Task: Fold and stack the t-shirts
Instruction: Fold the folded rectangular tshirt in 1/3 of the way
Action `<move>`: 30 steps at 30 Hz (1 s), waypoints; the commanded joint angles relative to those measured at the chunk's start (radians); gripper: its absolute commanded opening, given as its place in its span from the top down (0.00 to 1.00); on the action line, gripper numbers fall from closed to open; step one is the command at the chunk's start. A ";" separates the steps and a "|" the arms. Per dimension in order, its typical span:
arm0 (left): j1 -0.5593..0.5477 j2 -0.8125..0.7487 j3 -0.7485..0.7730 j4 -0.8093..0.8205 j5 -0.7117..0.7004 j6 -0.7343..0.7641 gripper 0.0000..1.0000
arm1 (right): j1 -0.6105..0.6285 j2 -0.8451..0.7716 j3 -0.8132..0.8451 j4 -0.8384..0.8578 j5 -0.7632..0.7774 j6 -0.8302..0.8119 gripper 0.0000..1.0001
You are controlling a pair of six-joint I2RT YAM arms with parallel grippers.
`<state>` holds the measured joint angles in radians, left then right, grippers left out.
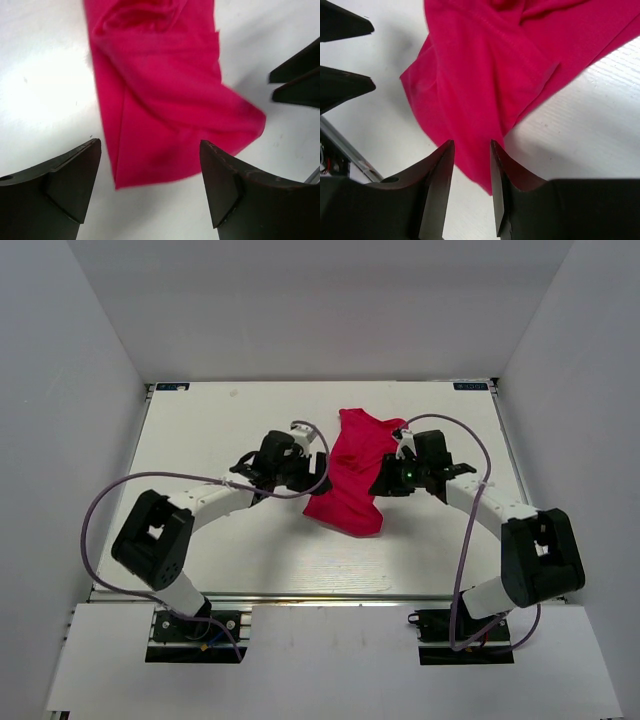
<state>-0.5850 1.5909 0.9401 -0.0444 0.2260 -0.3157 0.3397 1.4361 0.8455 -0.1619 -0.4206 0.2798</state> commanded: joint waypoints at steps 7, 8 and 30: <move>-0.003 0.191 0.164 0.003 0.082 0.056 0.17 | -0.005 0.147 0.095 0.004 0.106 0.062 0.59; -0.003 0.201 0.184 0.003 0.082 0.056 0.17 | -0.007 0.158 0.108 0.004 0.108 0.062 0.59; -0.003 0.331 0.270 0.046 0.161 0.096 0.64 | -0.004 0.302 0.179 -0.008 0.122 0.075 0.64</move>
<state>-0.5850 1.9083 1.1633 -0.0257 0.3489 -0.2398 0.3359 1.7641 1.0233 -0.1802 -0.2966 0.3504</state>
